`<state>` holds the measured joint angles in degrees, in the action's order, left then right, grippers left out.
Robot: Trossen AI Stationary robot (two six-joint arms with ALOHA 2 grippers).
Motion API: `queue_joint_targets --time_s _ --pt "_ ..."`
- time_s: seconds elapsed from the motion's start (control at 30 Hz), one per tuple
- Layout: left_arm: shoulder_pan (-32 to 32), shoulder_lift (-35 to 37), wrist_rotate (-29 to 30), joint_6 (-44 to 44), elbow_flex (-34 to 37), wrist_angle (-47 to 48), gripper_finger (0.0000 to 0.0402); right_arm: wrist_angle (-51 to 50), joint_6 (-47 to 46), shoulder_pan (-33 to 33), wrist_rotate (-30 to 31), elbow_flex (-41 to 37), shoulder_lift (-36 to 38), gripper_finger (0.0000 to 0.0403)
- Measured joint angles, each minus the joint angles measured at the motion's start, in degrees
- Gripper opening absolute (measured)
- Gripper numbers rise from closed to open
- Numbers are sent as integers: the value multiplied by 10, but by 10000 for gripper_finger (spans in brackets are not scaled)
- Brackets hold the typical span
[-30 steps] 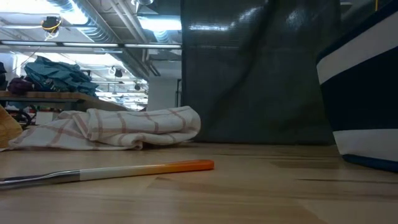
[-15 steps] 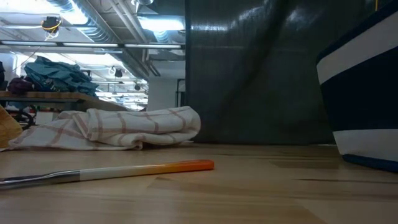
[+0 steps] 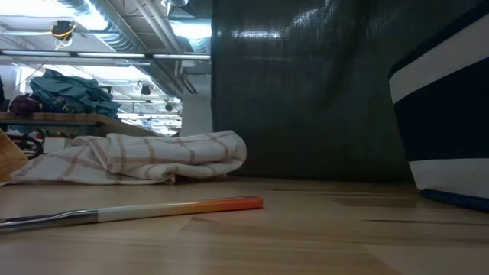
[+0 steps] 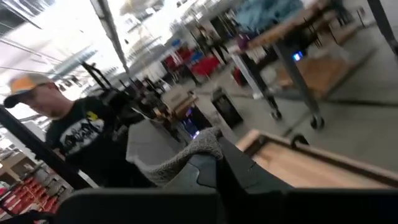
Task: Fold towel
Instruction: Fold the grey towel
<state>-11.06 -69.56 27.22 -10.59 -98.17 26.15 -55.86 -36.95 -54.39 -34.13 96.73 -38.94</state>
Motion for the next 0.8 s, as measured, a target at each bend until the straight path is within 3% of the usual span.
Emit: queue_joint_targets --time_s 0.13,0.37,0.8 --pt "2 -1 19 12 1 26 0 -38 34 0 15 0 0 1" --pt "36 -12 93 -1 2 76 0 -106 90 0 99 -1 0 1" --pt "154 -90 95 -52 3 88 0 -168 165 0 232 -14 0 1"
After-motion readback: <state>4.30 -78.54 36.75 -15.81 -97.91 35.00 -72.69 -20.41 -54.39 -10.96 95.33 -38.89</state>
